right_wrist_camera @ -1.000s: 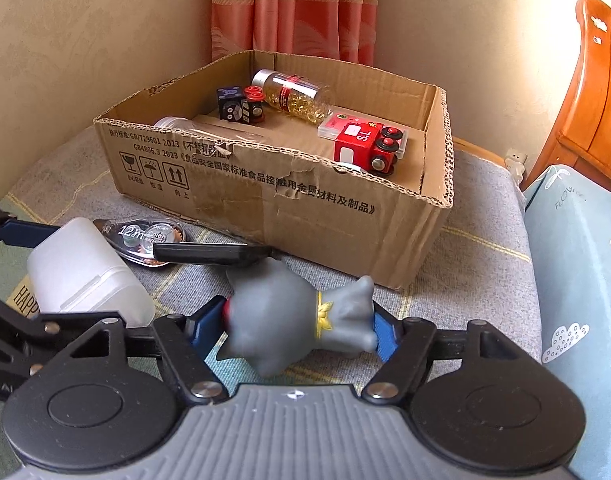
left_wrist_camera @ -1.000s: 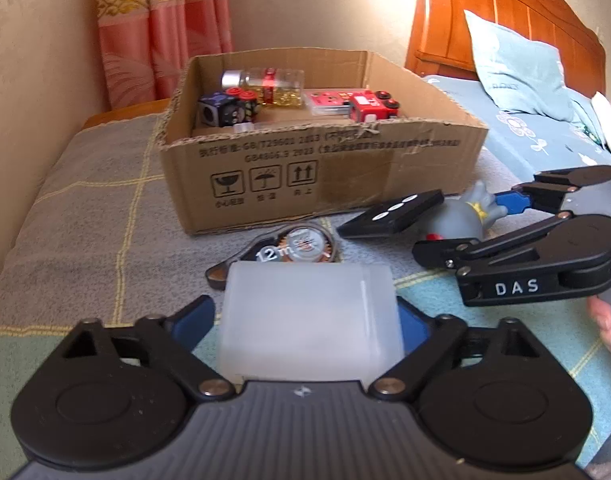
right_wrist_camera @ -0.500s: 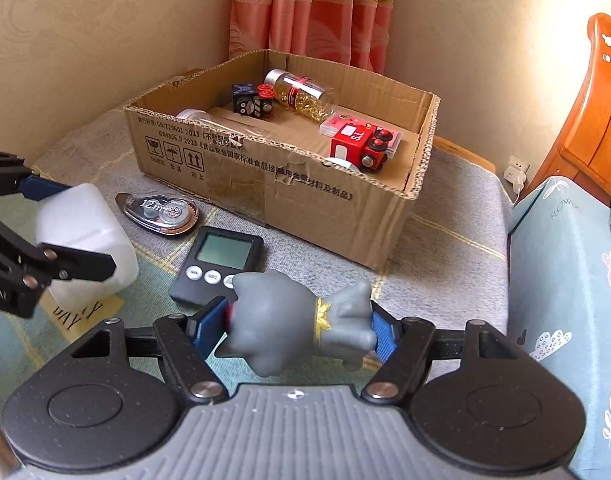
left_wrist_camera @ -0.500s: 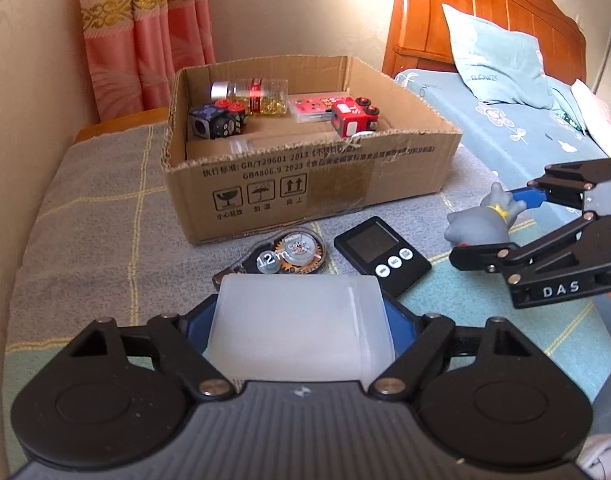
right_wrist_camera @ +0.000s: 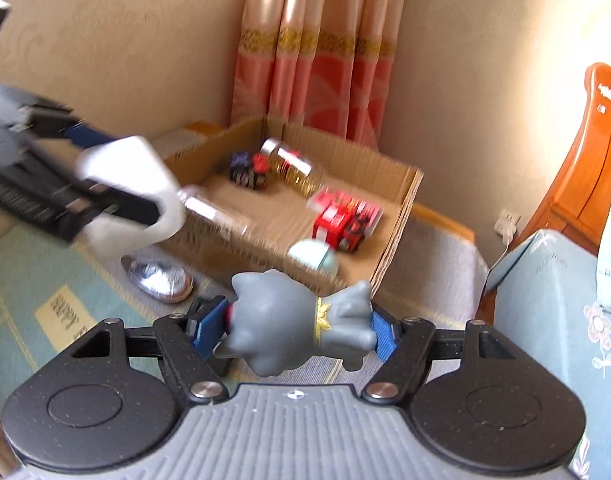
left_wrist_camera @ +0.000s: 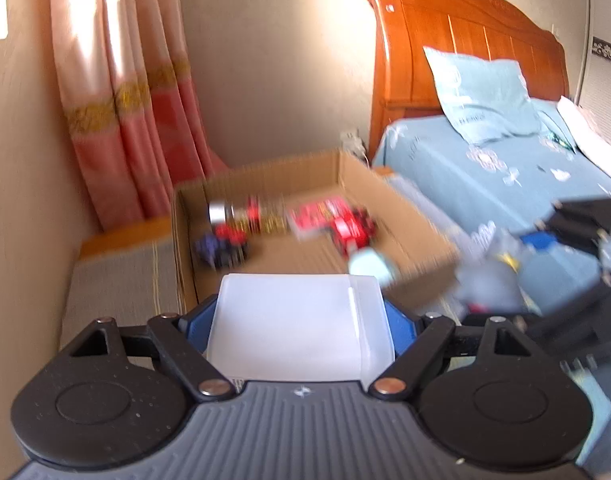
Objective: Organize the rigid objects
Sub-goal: 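Carry bottle and elephant to box and open both tools to drop them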
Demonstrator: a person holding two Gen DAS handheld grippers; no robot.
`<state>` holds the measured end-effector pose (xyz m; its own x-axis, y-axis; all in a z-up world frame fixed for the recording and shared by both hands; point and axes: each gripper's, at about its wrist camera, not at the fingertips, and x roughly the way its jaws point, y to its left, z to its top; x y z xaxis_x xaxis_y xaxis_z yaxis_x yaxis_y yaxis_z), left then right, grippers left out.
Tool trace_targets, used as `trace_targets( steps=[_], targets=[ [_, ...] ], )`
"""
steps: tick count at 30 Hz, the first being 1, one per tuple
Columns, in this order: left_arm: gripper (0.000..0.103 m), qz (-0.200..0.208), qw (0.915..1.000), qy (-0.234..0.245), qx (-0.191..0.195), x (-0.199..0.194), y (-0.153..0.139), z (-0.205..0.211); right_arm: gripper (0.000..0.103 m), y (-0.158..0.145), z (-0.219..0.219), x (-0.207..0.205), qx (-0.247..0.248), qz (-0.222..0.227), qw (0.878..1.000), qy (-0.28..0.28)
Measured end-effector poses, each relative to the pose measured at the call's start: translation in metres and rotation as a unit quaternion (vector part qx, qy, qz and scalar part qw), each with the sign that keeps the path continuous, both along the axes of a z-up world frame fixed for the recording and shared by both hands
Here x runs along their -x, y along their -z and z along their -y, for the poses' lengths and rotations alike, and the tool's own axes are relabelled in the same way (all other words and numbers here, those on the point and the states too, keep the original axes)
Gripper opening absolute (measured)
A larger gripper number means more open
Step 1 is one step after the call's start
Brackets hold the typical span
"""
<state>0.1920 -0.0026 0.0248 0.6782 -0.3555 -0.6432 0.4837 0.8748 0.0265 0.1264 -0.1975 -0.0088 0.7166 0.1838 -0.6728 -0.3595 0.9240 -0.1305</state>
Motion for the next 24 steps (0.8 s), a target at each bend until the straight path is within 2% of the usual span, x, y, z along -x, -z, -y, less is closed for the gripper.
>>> trace_targets(
  steps=[3, 7, 10, 14, 18, 24],
  targets=[
    [0.083, 0.006, 0.9999, -0.008, 0.000, -0.029, -0.004, 0.013, 0.076, -0.008, 0.002, -0.006, -0.005, 0.010, 1.000, 0.004],
    [0.083, 0.021, 0.9993, -0.026, -0.016, -0.058, 0.007, 0.029, 0.076, -0.015, 0.003, -0.012, -0.014, 0.017, 1.000, 0.008],
    [0.096, 0.015, 0.9987, -0.049, -0.003, -0.071, 0.018, 0.027, 0.076, -0.016, 0.002, -0.016, -0.016, 0.015, 1.000, 0.007],
    [0.098, 0.020, 0.9976, -0.065, 0.015, -0.057, 0.019, 0.009, 0.076, -0.016, 0.000, -0.017, -0.013, 0.013, 1.000, 0.003],
    [0.103, 0.031, 0.9962, -0.077, 0.027, -0.024, 0.015, -0.008, 0.076, -0.017, -0.001, -0.025, -0.006, 0.010, 1.000, 0.001],
    [0.102, 0.021, 0.9941, -0.100, 0.038, 0.016, 0.020, -0.026, 0.076, -0.024, -0.001, -0.058, -0.015, -0.001, 1.000, 0.009]
  ],
)
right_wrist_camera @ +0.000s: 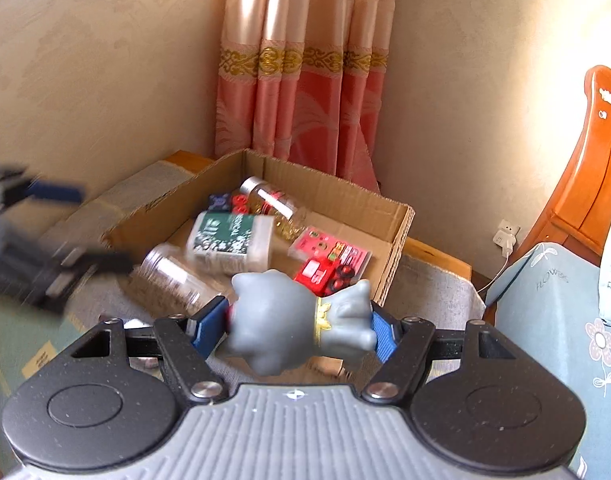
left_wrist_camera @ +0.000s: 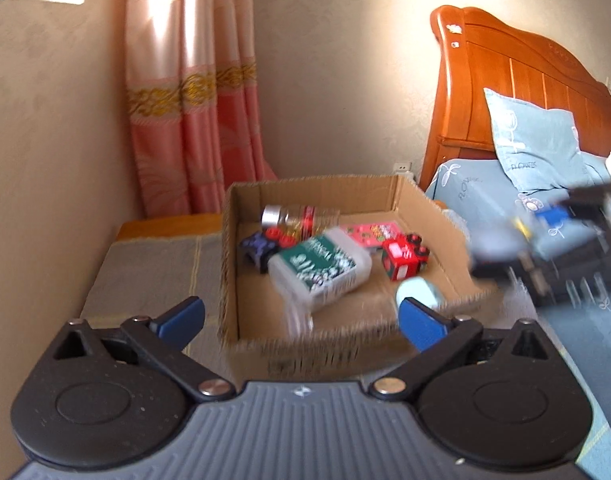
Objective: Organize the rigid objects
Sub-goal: 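Carry bottle and elephant to box and open both tools to drop them, then move both tools back from the box toward the black timer and tape roller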
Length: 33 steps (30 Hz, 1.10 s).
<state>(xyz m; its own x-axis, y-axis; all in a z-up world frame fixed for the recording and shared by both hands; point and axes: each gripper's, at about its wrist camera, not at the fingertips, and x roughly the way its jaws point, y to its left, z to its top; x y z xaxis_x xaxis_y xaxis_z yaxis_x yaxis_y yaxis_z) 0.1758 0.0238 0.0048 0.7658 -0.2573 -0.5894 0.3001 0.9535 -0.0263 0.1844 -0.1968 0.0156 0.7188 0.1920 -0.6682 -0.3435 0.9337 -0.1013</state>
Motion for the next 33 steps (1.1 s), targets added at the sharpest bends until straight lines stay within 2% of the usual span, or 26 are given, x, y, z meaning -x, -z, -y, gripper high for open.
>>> trace_targets(
  steps=[4, 9, 16, 19, 22, 33],
  targets=[
    [0.102, -0.010, 0.9998, -0.011, -0.013, 0.015, 0.006, -0.003, 0.076, -0.004, -0.001, -0.034, -0.005, -0.009, 1.000, 0.013],
    [0.102, -0.016, 0.9993, -0.004, -0.034, 0.032, 0.012, -0.001, 0.076, -0.003, -0.003, -0.089, -0.019, -0.033, 0.999, 0.036],
    [0.102, -0.028, 0.9995, -0.004, -0.012, 0.045, 0.014, -0.009, 0.077, 0.014, -0.012, -0.155, -0.002, -0.063, 0.995, 0.081],
    [0.102, -0.030, 0.9995, -0.009, -0.006, 0.047, 0.015, -0.013, 0.094, 0.021, -0.012, -0.173, 0.001, -0.069, 0.992, 0.104],
    [0.102, -0.032, 0.9994, -0.017, -0.003, 0.048, 0.015, -0.019, 0.103, 0.020, -0.011, -0.172, -0.001, -0.063, 0.992, 0.107],
    [0.102, -0.040, 0.9978, -0.052, -0.007, 0.043, 0.020, -0.034, 0.103, -0.001, -0.008, -0.117, -0.038, -0.052, 0.993, 0.094]
  ],
)
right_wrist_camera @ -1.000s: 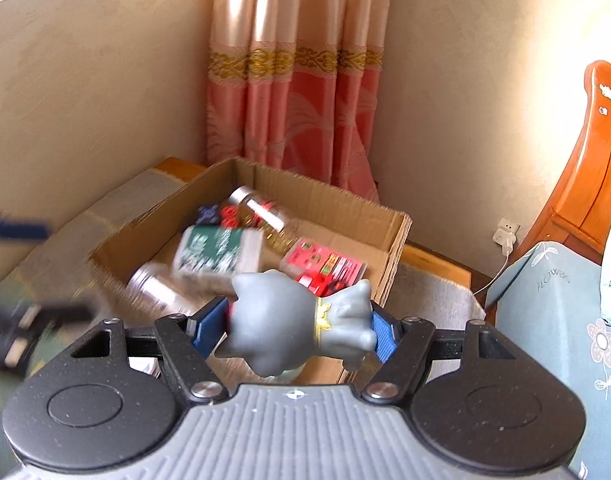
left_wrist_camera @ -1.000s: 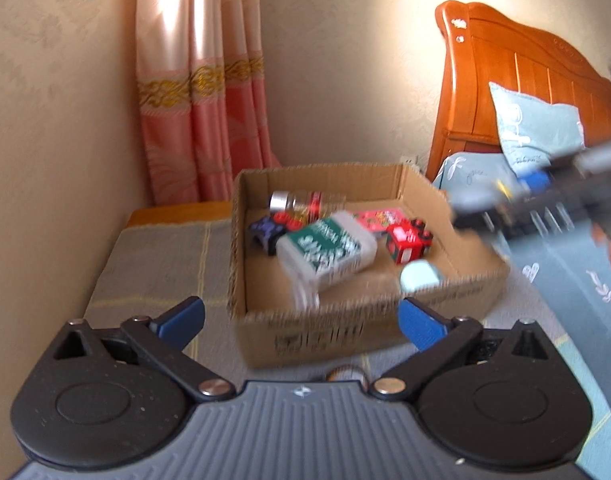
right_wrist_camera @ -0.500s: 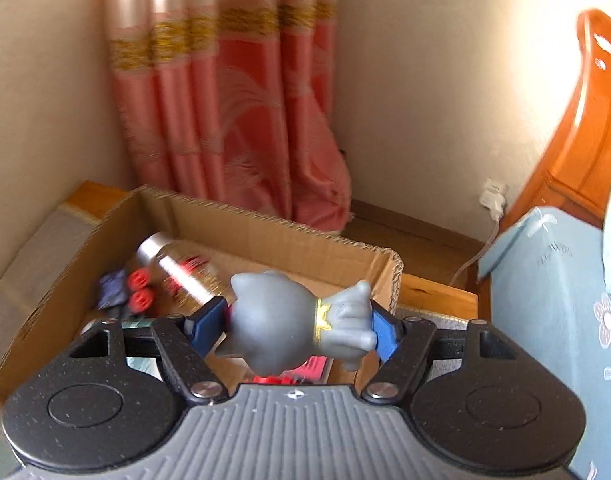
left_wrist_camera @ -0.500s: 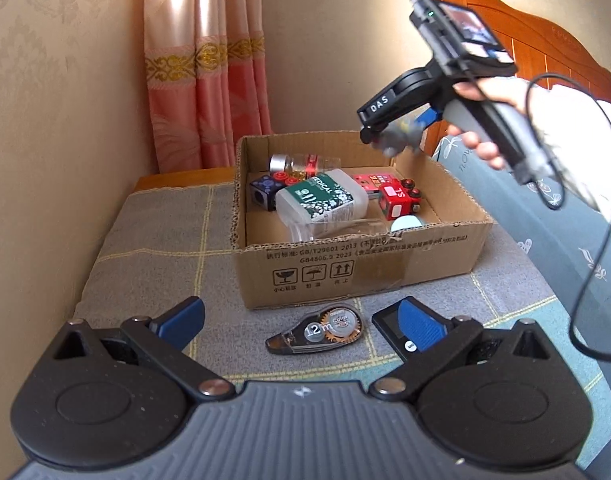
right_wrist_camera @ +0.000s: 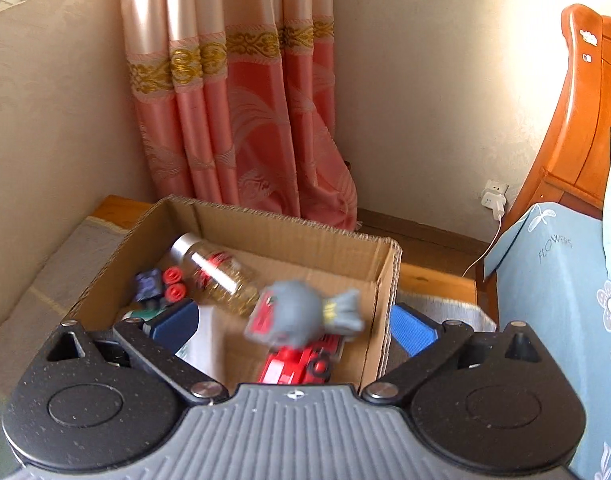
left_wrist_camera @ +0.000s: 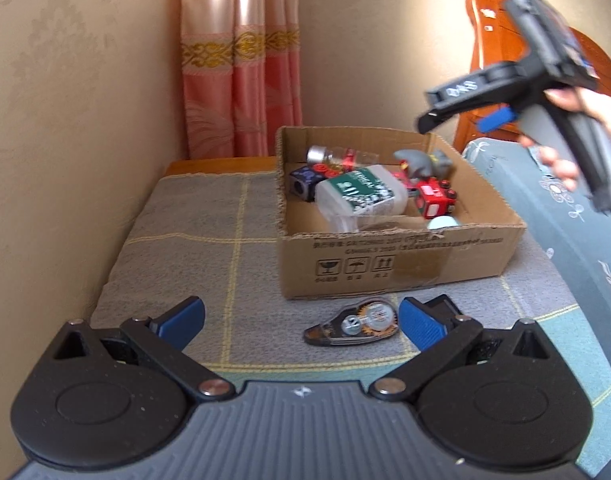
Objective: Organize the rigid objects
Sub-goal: 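Move both tools back from the box toward the black timer and tape roller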
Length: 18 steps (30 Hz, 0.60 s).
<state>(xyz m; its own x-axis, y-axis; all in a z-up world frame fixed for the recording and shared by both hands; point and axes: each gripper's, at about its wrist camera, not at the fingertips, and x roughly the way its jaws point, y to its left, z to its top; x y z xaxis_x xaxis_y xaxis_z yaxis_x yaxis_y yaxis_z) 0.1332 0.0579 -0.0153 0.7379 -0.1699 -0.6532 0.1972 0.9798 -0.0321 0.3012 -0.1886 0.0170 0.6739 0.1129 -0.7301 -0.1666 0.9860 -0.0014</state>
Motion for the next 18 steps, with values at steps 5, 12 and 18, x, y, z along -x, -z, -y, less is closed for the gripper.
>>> trace_targets(
  steps=[5, 12, 18],
  targets=[
    [0.102, -0.004, 0.9999, -0.011, -0.005, -0.001, 0.003, -0.005, 0.103, 0.003, -0.002, 0.036, -0.004, -0.003, 1.000, -0.002],
    [0.102, -0.012, 0.9997, -0.018, -0.010, -0.004, 0.005, -0.005, 0.103, 0.012, -0.013, 0.102, 0.041, 0.028, 0.999, -0.004],
    [0.102, -0.014, 0.9997, -0.016, -0.013, -0.004, 0.007, -0.003, 0.103, 0.037, -0.023, 0.143, 0.032, 0.009, 0.999, -0.019]
  ],
)
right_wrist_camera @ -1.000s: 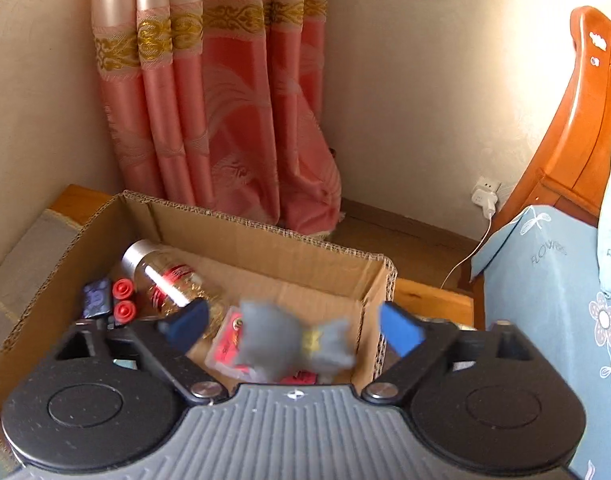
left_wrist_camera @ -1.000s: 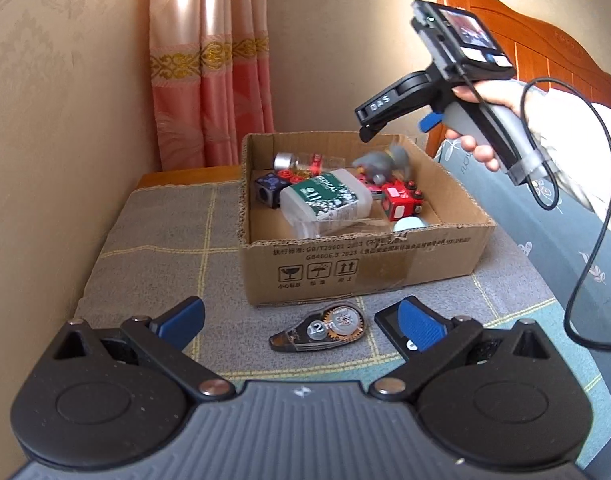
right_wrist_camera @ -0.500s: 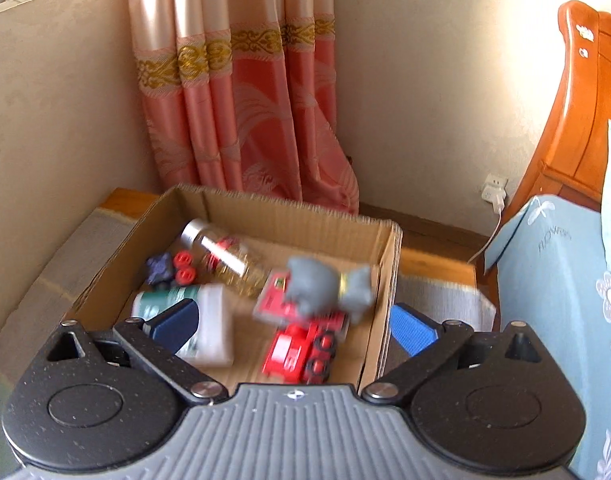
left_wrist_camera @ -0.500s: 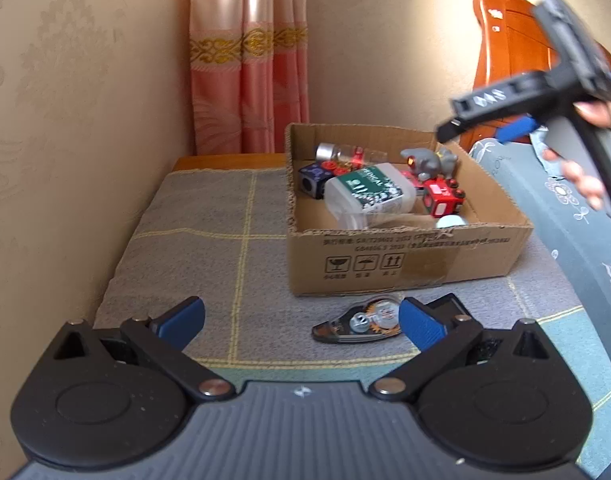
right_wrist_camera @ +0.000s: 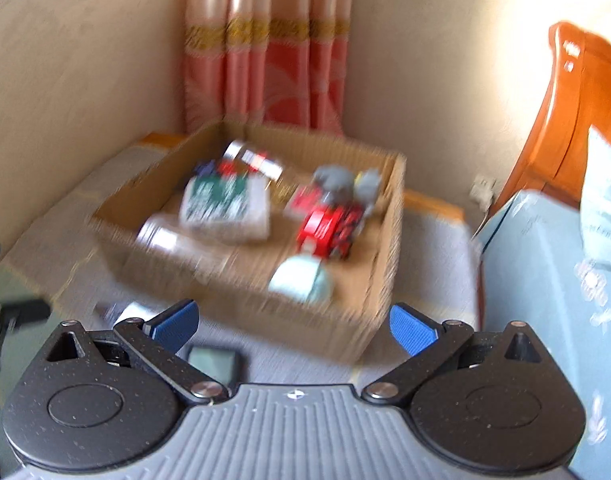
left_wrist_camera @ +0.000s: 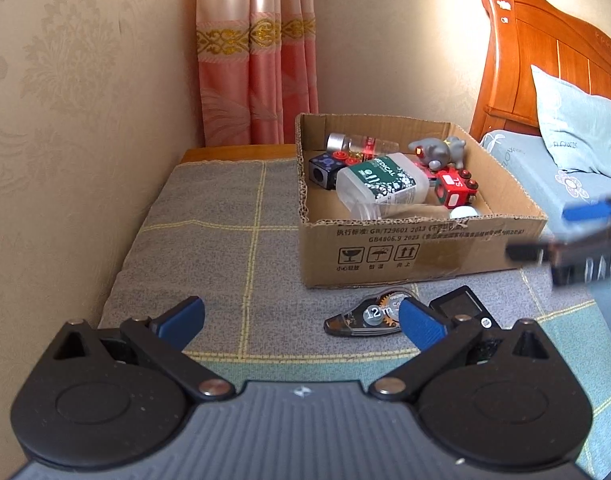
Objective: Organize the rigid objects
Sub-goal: 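Move both tools back from the box toward the black timer and tape roller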
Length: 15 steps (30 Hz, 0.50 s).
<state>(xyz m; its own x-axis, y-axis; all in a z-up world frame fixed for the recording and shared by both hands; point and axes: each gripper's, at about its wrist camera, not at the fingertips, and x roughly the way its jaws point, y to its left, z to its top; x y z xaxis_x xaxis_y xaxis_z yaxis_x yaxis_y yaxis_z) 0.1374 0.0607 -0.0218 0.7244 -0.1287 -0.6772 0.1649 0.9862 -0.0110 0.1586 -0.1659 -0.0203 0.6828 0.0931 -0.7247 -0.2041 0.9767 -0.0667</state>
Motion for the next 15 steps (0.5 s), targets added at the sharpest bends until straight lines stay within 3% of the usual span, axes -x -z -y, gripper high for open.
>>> trace_targets(
  steps=[8, 15],
  targets=[
    [0.102, -0.004, 1.0000, 0.000, 0.006, 0.002, 0.004, -0.001, 0.103, 0.050, -0.027, 0.000, -0.008, -0.060, 0.998, -0.020],
    [0.102, -0.021, 0.9998, 0.001, 0.000, -0.003, 0.009, 0.004, 0.103, 0.074, -0.052, -0.003, 0.043, -0.054, 0.997, -0.022]
  ],
)
